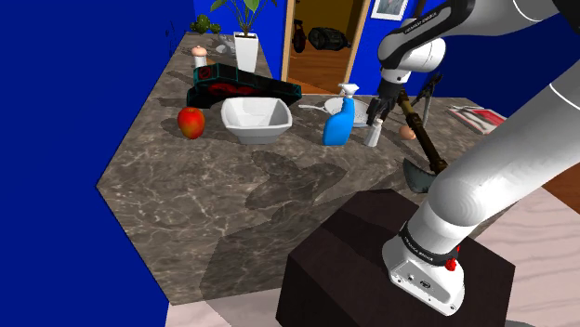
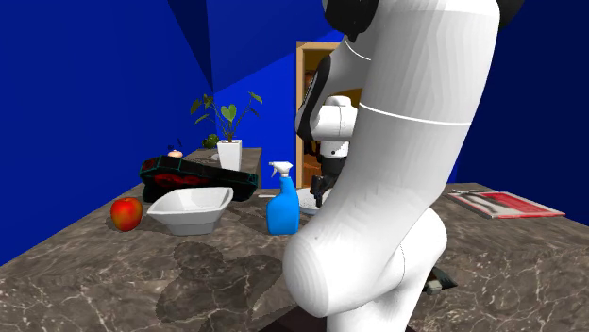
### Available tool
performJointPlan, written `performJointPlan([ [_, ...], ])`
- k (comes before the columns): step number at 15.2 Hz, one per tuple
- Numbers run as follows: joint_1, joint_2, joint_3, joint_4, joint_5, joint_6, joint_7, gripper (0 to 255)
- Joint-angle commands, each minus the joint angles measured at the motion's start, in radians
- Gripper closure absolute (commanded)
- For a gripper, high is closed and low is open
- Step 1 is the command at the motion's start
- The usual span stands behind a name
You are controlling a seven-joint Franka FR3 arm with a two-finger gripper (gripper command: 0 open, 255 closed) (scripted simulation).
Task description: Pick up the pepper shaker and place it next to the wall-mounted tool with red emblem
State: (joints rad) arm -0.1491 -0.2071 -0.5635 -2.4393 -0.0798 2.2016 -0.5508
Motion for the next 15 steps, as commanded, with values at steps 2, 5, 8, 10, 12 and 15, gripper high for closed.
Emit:
performJointPlan([
  [2, 0.0, 0.002, -0.001, -0.002, 0.001, 0.004, -0.001, 0],
  [5, 0.0, 0.002, -0.001, -0.002, 0.001, 0.003, -0.001, 0],
  [8, 0.0, 0.002, -0.001, -0.002, 0.001, 0.003, -0.001, 255],
  [10, 0.0, 0.002, -0.001, -0.002, 0.001, 0.004, -0.001, 255],
  [12, 0.0, 0.002, -0.001, -0.002, 0.001, 0.004, -0.001, 255],
  [15, 0.0, 0.002, -0.001, -0.002, 0.001, 0.004, -0.001, 255],
])
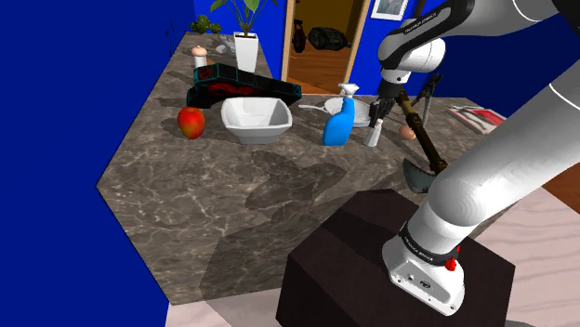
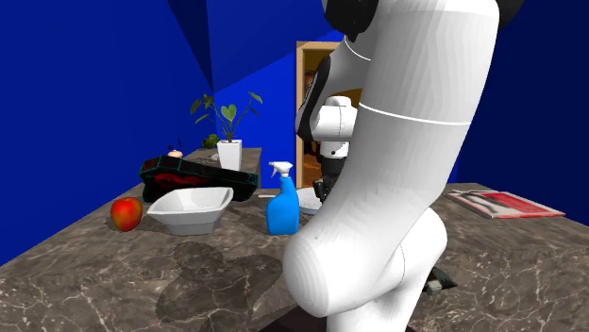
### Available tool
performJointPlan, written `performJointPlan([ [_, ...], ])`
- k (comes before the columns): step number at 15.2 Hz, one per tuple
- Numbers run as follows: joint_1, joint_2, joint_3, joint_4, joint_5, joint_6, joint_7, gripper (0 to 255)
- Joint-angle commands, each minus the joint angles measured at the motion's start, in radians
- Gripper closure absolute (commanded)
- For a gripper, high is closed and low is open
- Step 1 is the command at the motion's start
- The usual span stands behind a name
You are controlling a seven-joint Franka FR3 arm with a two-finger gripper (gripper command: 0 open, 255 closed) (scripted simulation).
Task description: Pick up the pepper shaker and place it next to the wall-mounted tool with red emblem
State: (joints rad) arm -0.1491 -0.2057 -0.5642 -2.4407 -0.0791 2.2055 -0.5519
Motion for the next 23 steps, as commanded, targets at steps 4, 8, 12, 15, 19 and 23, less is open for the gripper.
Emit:
performJointPlan([
  [4, -0.004, -0.035, 0.01, 0.027, -0.016, -0.06, 0.015, 255],
  [8, -0.007, -0.065, 0.021, 0.058, -0.027, -0.118, 0.028, 255],
  [12, -0.009, -0.091, 0.031, 0.092, -0.034, -0.176, 0.038, 255],
  [15, -0.01, -0.107, 0.039, 0.12, -0.038, -0.219, 0.044, 255],
  [19, -0.01, -0.125, 0.048, 0.16, -0.041, -0.275, 0.05, 255],
  [23, -0.01, -0.139, 0.057, 0.202, -0.042, -0.33, 0.055, 255],
])
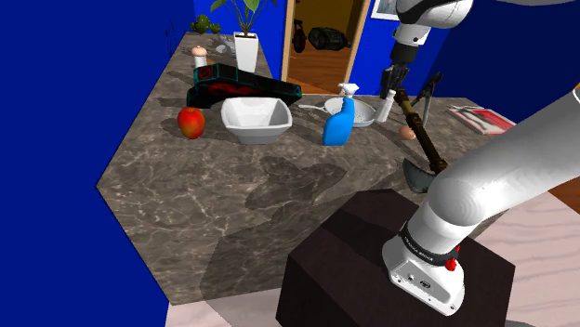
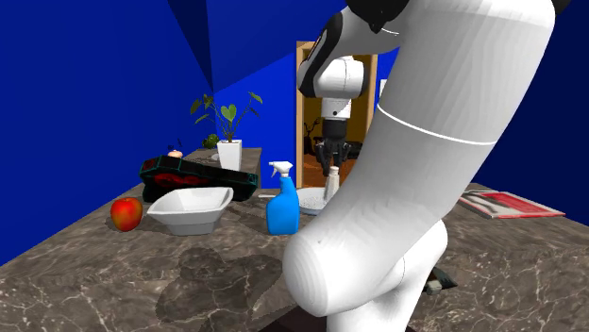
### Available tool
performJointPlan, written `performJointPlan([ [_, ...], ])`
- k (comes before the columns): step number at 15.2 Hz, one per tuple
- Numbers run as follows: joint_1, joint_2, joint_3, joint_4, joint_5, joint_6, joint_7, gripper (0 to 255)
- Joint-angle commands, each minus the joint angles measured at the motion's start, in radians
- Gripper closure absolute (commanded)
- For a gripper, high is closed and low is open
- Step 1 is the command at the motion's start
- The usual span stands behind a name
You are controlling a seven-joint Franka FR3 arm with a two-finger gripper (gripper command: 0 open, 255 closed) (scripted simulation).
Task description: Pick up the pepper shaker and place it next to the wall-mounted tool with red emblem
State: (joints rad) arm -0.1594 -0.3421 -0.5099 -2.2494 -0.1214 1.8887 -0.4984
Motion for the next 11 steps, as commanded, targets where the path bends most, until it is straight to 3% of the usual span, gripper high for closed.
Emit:
performJointPlan([
  [1, 0.001, -0.005, 0.004, 0.022, 0.0, -0.027, 0.002, 255],
  [11, 0.005, -0.018, 0.021, 0.145, 0.004, -0.163, 0.009, 255],
])
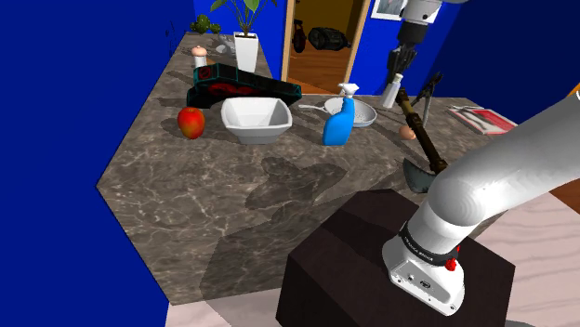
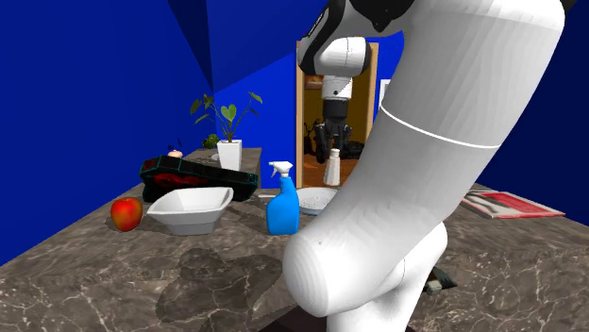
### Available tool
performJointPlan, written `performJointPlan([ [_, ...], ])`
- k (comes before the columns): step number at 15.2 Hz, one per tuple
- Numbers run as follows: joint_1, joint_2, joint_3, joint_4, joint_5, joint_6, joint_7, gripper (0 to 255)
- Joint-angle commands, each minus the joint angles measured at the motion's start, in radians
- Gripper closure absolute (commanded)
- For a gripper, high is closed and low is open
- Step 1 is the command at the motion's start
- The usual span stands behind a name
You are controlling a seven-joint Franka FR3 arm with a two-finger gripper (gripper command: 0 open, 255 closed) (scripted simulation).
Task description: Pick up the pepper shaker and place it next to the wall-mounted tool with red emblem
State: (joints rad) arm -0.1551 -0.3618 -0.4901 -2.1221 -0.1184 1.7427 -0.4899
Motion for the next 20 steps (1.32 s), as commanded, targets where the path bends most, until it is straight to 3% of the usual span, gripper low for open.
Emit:
performJointPlan([
  [1, 0.002, 0.001, 0.003, 0.031, 0.002, -0.03, 0.0, 255],
  [20, 0.017, 0.047, 0.014, 0.327, 0.027, -0.284, -0.008, 255],
])
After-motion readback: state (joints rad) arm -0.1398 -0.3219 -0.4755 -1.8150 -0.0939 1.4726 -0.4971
